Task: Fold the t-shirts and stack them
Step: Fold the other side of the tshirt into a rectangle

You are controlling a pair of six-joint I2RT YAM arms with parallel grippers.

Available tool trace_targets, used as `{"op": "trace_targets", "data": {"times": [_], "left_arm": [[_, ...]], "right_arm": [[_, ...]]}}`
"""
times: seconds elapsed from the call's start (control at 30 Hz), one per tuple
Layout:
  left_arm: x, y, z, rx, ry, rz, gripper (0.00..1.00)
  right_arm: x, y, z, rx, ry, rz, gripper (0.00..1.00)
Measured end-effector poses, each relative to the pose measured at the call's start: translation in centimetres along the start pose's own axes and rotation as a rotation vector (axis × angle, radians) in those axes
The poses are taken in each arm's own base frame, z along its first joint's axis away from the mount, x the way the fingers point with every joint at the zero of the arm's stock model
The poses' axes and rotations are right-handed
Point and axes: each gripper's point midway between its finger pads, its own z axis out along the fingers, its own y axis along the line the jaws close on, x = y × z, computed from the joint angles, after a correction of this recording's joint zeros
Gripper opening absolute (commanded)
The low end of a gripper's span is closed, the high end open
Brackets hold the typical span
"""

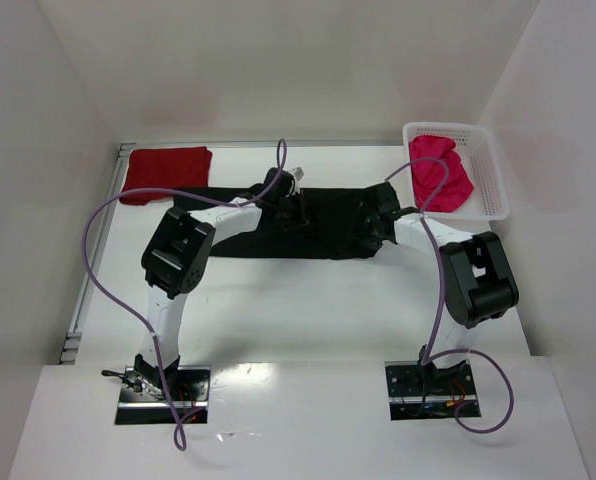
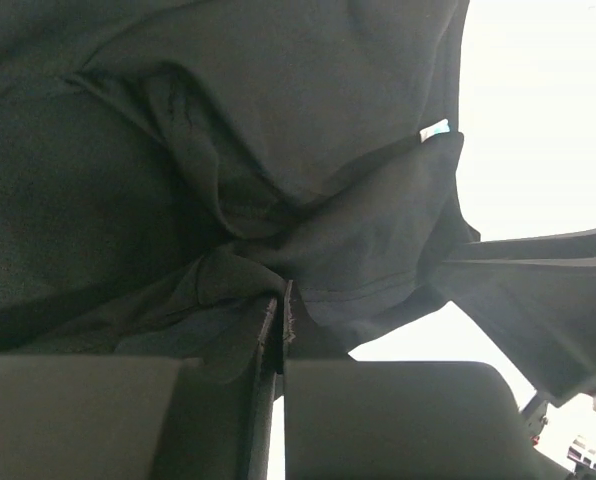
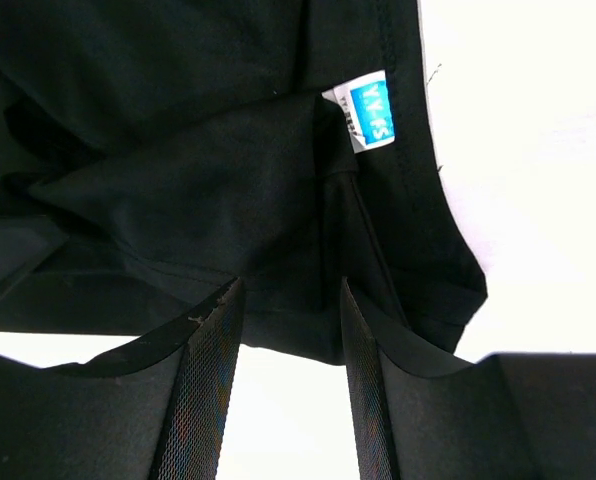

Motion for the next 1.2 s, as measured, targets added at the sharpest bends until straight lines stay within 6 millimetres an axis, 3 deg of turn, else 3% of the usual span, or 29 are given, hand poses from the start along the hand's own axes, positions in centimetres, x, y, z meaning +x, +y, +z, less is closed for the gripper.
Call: {"op": "trace_targets", "data": {"times": [0.27, 0.4, 0.47, 0.53, 0.6, 0.67, 0.77, 0.87, 1.07, 1.2], "left_arm": [[-0.2, -0.1, 0.0, 0.003, -0.003, 0.001, 0.03], [0.0, -0.1, 0.0, -0.001, 0.002, -0.001, 0.07], [0.0, 0.0, 0.0, -0.002, 0.004, 0.0, 0.12], [0.1, 0.0, -0.1, -0.003, 0.007, -0.001, 0.25], [0.2, 0.0, -0.1, -0.001, 0.011, -0.001, 0.34], [0.2, 0.0, -0.1, 0.001, 0.014, -0.002, 0.49], [0.3, 0.1, -0.2, -0.001, 0.022, -0.003, 0.52], [0.8, 0.4, -0.3, -0.007, 0.032, -0.007, 0.47], [2.0, 1.2, -0.4, -0.027, 0.062, -0.02, 0.18], [1.9, 1.1, -0.5, -0.026, 0.061, -0.021, 0.1]], "right_arm": [[0.8, -0.3, 0.8, 0.007, 0.03, -0.001, 0.37], [1.0, -0.4, 1.1, 0.011, 0.037, 0.0, 0.25], [1.1, -0.5, 1.3, 0.013, 0.043, 0.003, 0.18], [1.2, -0.5, 1.6, 0.014, 0.046, 0.007, 0.12], [1.3, -0.5, 1.8, 0.014, 0.047, 0.01, 0.09], [1.3, -0.5, 1.9, 0.013, 0.048, 0.011, 0.08], [1.2, -0.5, 1.9, 0.011, 0.045, 0.011, 0.06], [1.2, -0.4, 1.9, 0.011, 0.045, 0.011, 0.05], [0.7, -0.1, 1.8, 0.006, 0.032, 0.011, 0.05], [0.2, 0.1, 1.7, 0.004, 0.019, 0.011, 0.05]]}}
